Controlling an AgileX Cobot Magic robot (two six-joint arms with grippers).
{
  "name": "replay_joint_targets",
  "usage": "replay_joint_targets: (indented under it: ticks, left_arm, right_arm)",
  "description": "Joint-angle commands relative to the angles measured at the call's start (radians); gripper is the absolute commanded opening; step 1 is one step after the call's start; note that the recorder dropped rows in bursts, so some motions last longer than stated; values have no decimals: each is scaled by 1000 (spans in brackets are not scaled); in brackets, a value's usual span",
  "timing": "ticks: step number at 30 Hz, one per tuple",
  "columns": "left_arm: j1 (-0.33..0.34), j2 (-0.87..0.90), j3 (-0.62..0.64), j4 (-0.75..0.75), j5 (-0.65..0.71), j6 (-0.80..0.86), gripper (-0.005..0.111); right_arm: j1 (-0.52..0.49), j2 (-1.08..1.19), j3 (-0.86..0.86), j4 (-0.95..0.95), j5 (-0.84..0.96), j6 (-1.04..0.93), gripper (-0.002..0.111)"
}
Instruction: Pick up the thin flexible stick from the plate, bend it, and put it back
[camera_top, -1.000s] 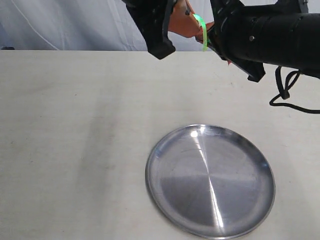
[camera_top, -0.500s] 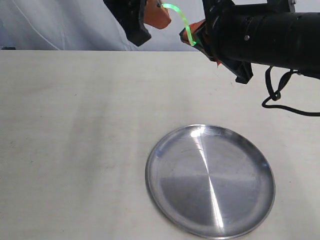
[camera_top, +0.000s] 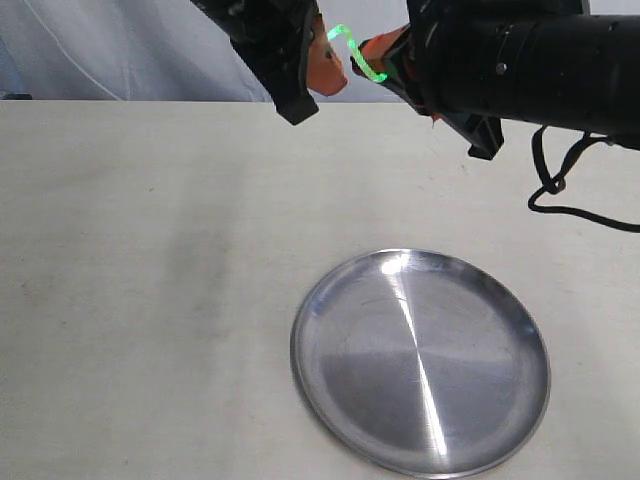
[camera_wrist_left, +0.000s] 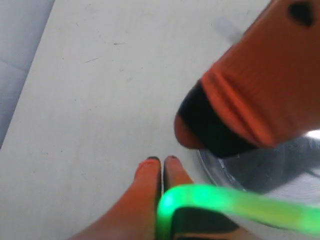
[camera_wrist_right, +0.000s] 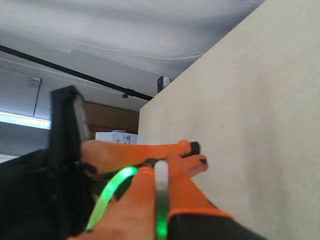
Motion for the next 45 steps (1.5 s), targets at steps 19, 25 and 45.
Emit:
replay_joint_targets:
  ticks: [19, 25, 45]
  left_arm:
    - [47, 15, 6, -284, -36, 97, 0]
    - [81, 15, 6, -399, -1, 153, 0]
    - [81, 15, 6, -423, 87, 175, 0]
  right_arm:
    - [7, -30, -13, -8, 92, -70, -1]
    - [7, -30, -13, -8, 128, -96, -1]
    - [7, 19, -3, -163, 298, -119, -1]
